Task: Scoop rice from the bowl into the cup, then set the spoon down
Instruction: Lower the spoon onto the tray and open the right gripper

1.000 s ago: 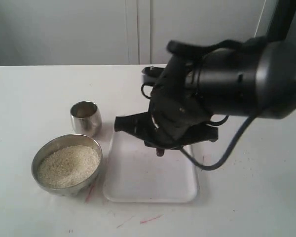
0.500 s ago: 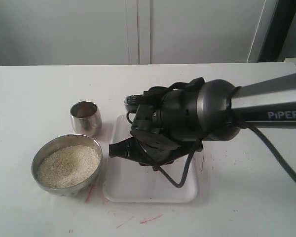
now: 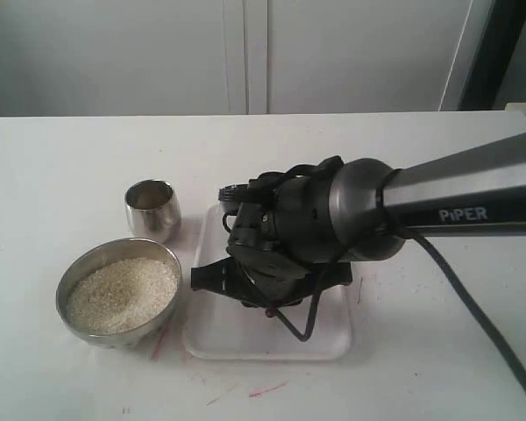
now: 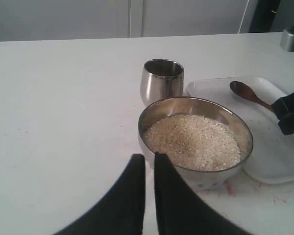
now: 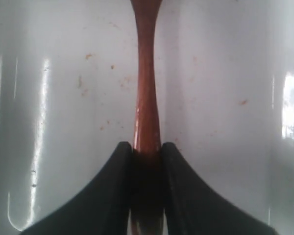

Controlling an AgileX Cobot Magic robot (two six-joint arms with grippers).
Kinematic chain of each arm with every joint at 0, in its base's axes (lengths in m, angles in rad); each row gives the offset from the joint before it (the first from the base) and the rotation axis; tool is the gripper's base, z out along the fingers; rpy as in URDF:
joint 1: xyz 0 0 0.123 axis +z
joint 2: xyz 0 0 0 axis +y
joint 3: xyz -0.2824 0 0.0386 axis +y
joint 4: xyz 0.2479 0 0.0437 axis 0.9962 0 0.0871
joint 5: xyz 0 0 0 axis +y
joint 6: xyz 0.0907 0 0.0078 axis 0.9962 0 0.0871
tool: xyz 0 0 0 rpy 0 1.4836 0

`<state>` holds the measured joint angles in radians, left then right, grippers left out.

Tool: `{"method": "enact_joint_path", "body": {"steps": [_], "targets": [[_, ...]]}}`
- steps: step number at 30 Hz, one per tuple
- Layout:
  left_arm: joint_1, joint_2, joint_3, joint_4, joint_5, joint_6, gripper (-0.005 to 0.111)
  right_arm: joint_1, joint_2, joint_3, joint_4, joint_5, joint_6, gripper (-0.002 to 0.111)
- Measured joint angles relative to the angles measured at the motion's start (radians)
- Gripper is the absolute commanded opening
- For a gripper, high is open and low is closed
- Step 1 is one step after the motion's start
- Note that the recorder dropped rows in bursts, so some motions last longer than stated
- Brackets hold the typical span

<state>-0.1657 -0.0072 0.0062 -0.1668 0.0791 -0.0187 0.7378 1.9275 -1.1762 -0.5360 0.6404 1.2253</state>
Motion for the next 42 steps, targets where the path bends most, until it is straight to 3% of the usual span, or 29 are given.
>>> {"method": "enact_joint_path", "body": {"steps": [35,38,42], "targets": [[0.000,0.000,0.000,0.000,0.000,0.000,0.014,0.000,0.038,0.000,-0.076,-0.020,0.075,0.000],[0.000,0.000,0.000,0.000,0.000,0.000,0.014,0.000,0.038,0.000,-0.076,-0.016,0.075,0.005],[0.000,0.000,0.000,0.000,0.000,0.000,0.014,0.000,0.038,0.000,-0.076,-0.010,0.075,0.019]]}}
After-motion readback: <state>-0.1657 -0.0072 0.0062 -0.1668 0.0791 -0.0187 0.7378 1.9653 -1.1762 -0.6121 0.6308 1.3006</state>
